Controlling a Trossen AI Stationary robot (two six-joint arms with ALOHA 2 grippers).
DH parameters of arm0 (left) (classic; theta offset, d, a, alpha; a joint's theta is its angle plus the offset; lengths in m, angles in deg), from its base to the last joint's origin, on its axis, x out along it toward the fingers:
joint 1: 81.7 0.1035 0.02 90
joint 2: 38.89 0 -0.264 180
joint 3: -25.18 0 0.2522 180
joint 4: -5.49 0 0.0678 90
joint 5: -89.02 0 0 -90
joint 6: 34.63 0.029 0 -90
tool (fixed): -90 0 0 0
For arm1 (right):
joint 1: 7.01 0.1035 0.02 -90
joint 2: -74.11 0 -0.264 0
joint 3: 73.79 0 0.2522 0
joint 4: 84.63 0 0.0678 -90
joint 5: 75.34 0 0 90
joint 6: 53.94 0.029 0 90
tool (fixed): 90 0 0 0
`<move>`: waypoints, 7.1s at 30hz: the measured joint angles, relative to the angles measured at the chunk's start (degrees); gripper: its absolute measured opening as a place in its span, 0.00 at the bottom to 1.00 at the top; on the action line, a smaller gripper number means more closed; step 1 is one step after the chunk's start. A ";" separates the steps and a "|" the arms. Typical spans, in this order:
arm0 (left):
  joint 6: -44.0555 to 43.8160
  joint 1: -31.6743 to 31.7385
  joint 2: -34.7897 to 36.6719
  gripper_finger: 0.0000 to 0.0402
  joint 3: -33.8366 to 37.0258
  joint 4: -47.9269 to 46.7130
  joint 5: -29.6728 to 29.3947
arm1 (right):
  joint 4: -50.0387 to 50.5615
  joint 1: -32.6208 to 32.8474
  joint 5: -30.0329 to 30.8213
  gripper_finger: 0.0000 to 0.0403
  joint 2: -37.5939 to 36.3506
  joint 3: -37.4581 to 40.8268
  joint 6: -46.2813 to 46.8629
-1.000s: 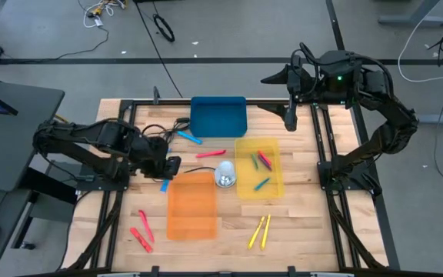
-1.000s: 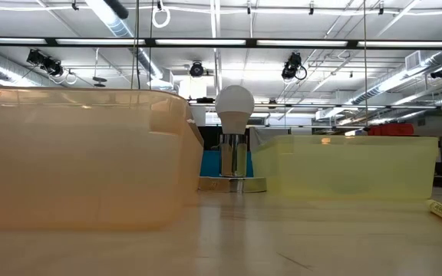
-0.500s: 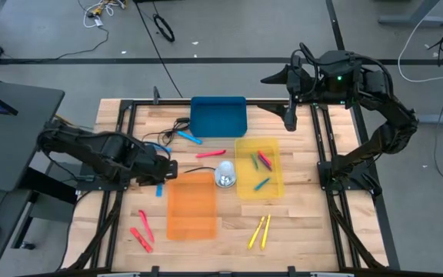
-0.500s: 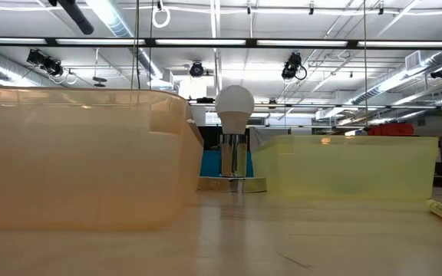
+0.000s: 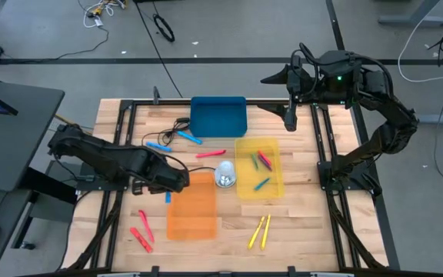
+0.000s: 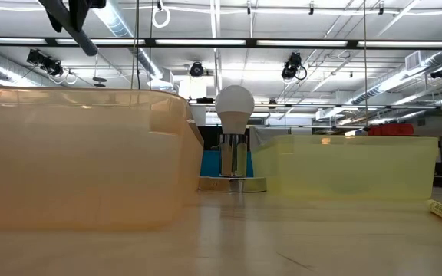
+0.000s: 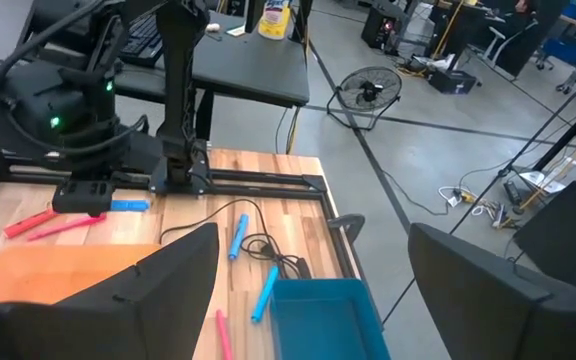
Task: Pick & Place Markers
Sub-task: Put the bottom blue highlighter pen into the orange bin, then put the right yellow pen into the blue bin
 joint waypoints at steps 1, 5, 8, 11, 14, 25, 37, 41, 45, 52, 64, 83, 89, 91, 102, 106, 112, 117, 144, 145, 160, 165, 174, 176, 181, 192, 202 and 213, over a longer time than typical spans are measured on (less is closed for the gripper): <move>-0.02 0.00 -0.38 0.17 0.00 -0.04 0.30 | 0.00 0.00 0.00 0.81 0.00 0.00 -0.07; -0.23 -0.02 -1.95 0.17 0.17 -0.03 1.03 | 0.01 -0.01 -0.01 0.81 0.00 0.00 0.13; -0.21 -0.02 -3.73 0.17 0.17 0.67 1.03 | 0.02 0.00 0.00 0.81 0.00 0.00 0.15; 0.24 0.00 -5.73 0.17 0.20 1.82 1.05 | 0.02 -0.01 -0.01 0.81 0.00 0.00 0.28; 0.52 0.00 -7.32 0.17 0.46 2.20 1.79 | 0.02 -0.01 -0.01 0.81 0.00 0.00 0.30; -1.48 -0.79 -9.31 0.17 9.89 15.93 1.74 | 0.38 0.02 -0.02 0.81 0.00 0.00 0.30; -7.68 -2.08 -9.36 0.17 21.38 32.77 2.18 | 1.20 0.02 -0.02 0.81 0.00 0.00 0.26; -9.11 -2.78 -10.65 0.17 22.69 35.39 3.10 | 1.36 0.02 -0.02 0.81 0.00 0.00 0.25; -8.47 -2.78 -14.14 0.17 22.71 38.12 5.33 | 1.38 0.02 -0.02 0.81 0.00 0.00 -0.21; -8.26 -3.04 -16.23 0.17 22.73 39.53 3.93 | 1.87 0.00 -0.02 0.81 0.00 0.02 -1.43; -7.22 -2.88 -15.96 0.43 22.73 38.38 3.00 | 3.11 0.00 -0.02 0.81 0.53 0.07 -2.96; 1.47 -1.90 -10.46 0.71 20.96 36.99 -6.39 | 3.14 -0.02 -0.02 0.81 1.72 0.07 -5.05; 12.48 -1.90 -6.94 0.71 19.17 37.19 -13.14 | 5.77 -0.02 -0.02 0.81 1.75 0.07 -5.05; 18.22 -1.90 -5.91 0.71 18.34 37.19 -15.70 | 6.19 0.00 -0.02 0.81 1.75 0.07 -5.05; 55.10 -0.24 -0.26 0.71 16.22 38.52 -22.46 | 7.37 0.20 -0.03 0.81 1.75 0.07 -4.13; 68.58 0.70 1.72 0.71 16.20 40.91 -22.49 | 7.94 0.20 -0.13 0.81 1.75 0.07 0.65; 86.90 1.43 4.98 0.71 16.26 47.81 -22.04 | 10.10 0.20 -0.17 0.81 1.75 0.07 5.95; 99.30 3.94 9.41 0.71 17.15 54.99 -19.90 | 12.40 0.20 -0.22 0.81 1.75 0.07 9.63; 107.30 14.01 20.75 0.71 17.59 85.14 -8.22 | 13.29 5.57 -8.13 0.81 1.75 0.04 9.87; 107.08 14.01 20.94 0.71 17.59 85.01 -8.00 | 13.29 5.60 -8.14 0.81 1.75 0.04 11.47; 103.62 14.01 21.55 0.71 17.59 76.60 -4.11 | 20.98 21.34 -10.77 0.81 6.54 -0.02 1.14; 102.25 14.01 21.57 0.71 17.59 75.97 -1.52 | 20.89 25.24 -14.34 0.81 6.47 -0.02 0.08; 102.23 14.01 21.57 0.71 17.59 76.06 -1.47 | 20.94 31.87 -17.93 0.81 7.51 0.00 2.05; 102.23 14.01 21.57 0.71 17.59 76.08 -1.46 | 20.90 33.20 -18.39 0.81 8.11 0.00 2.03; 102.23 14.01 21.57 0.71 17.59 75.94 -1.46 | 20.95 36.28 -19.81 0.81 10.45 0.02 1.63; 102.17 14.01 21.55 0.71 17.59 75.63 -1.63 | 24.35 40.35 -18.07 0.81 13.97 0.02 -3.62; 99.03 14.01 21.51 0.71 17.59 72.98 -1.88 | 27.56 40.81 -12.00 0.81 19.02 0.02 -6.04; 96.30 13.90 21.50 0.71 17.59 66.45 0.68 | 30.04 41.97 -8.95 0.81 22.48 0.04 -6.98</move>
